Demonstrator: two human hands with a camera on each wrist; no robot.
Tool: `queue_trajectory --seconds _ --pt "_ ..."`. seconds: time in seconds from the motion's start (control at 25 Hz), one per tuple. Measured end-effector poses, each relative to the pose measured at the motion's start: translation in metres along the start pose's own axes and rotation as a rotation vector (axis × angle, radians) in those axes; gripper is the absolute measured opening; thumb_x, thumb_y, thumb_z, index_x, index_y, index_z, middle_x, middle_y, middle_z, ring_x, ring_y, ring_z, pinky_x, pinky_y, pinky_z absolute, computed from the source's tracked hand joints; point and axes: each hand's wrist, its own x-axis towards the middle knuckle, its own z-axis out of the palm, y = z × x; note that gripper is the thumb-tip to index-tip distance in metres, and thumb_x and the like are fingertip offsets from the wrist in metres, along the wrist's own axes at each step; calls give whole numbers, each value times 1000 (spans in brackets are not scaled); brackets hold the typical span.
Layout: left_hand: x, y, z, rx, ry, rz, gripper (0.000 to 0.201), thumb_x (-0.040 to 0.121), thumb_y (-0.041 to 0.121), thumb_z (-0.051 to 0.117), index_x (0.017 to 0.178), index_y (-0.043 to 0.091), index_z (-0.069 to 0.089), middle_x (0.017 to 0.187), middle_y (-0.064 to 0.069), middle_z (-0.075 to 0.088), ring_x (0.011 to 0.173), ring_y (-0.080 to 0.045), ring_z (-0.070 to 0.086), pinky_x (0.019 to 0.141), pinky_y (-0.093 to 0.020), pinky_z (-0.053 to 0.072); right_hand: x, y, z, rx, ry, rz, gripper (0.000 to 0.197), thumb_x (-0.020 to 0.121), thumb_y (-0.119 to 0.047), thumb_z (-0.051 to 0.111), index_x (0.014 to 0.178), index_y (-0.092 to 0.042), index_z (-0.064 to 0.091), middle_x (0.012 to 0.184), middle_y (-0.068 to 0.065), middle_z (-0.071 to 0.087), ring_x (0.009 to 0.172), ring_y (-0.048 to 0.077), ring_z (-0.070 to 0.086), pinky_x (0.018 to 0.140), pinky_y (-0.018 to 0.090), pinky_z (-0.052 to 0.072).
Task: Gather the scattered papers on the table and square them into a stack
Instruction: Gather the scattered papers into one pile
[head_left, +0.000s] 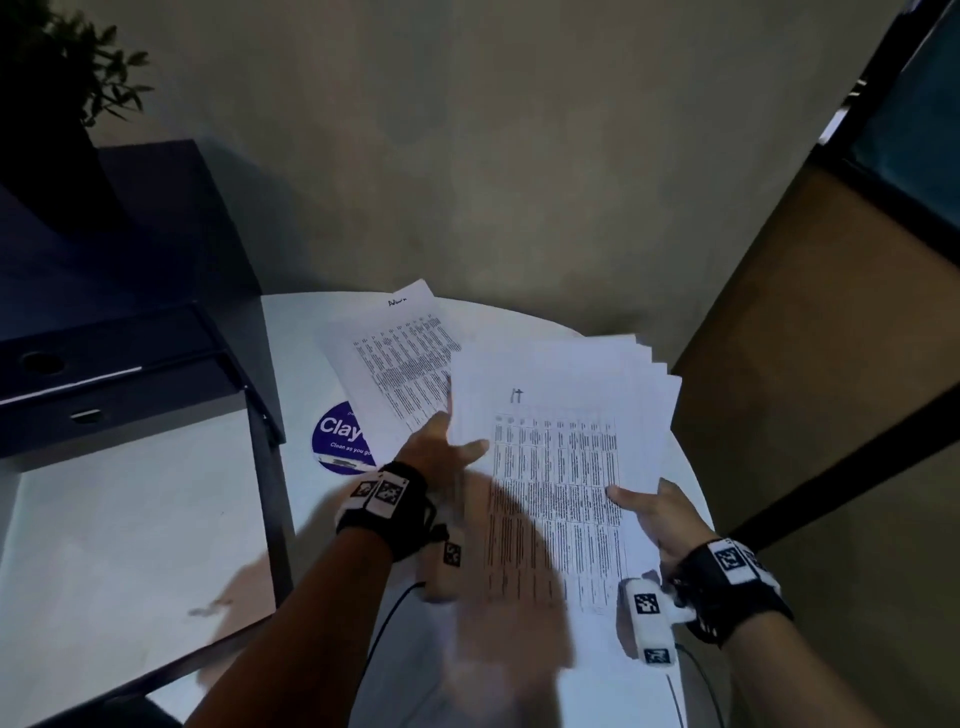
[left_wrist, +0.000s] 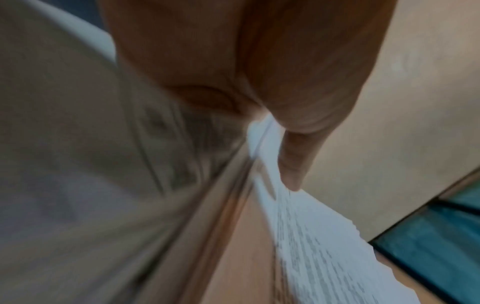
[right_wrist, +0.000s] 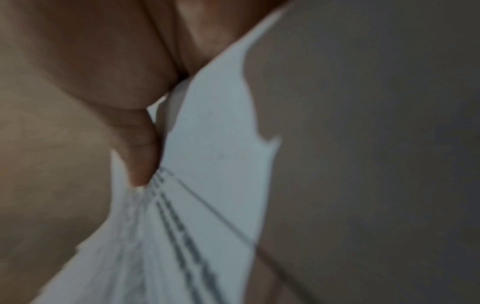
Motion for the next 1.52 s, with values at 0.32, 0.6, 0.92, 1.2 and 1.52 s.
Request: queue_trajectory --seconds 0.32,0.6,0.92,1.2,1.52 --pt "3 -10 5 377 156 -109 41 97 36 46 115 3 64 119 -18 66 112 -35 62 94 -36 48 5 20 -4 -48 98 89 74 86 -15 74 145 7 35 151 16 42 141 33 39 110 40 31" --pt "38 -31 -44 395 455 -538 88 74 65 58 134 1 51 136 -24 51 123 -42 49 99 -49 47 12 28 -5 -121 123 104 72 83 -22 77 140 6 42 147 18 49 135 35 46 105 40 37" --pt "42 -4 -41 249 276 -356 25 89 14 58 112 6 66 112 -13 67 97 -31 67 85 -32 56 36 55 -13 -130 135 25 107 50 -53 86 136 -2 50 142 13 56 129 33 52 110 50 39" --pt "35 13 -85 -353 803 -177 48 99 17 49 146 8 42 145 -21 48 129 -42 51 108 -43 40 14 30 -1 -150 185 83 75 83 -27 77 140 5 40 148 17 47 135 35 45 111 44 36" --pt "12 37 -94 -763 462 305 30 89 27 70 115 12 69 116 -13 73 102 -27 70 94 -44 53 -2 21 3 -206 153 110 83 84 -38 75 147 -2 34 152 8 43 138 33 41 107 40 37"
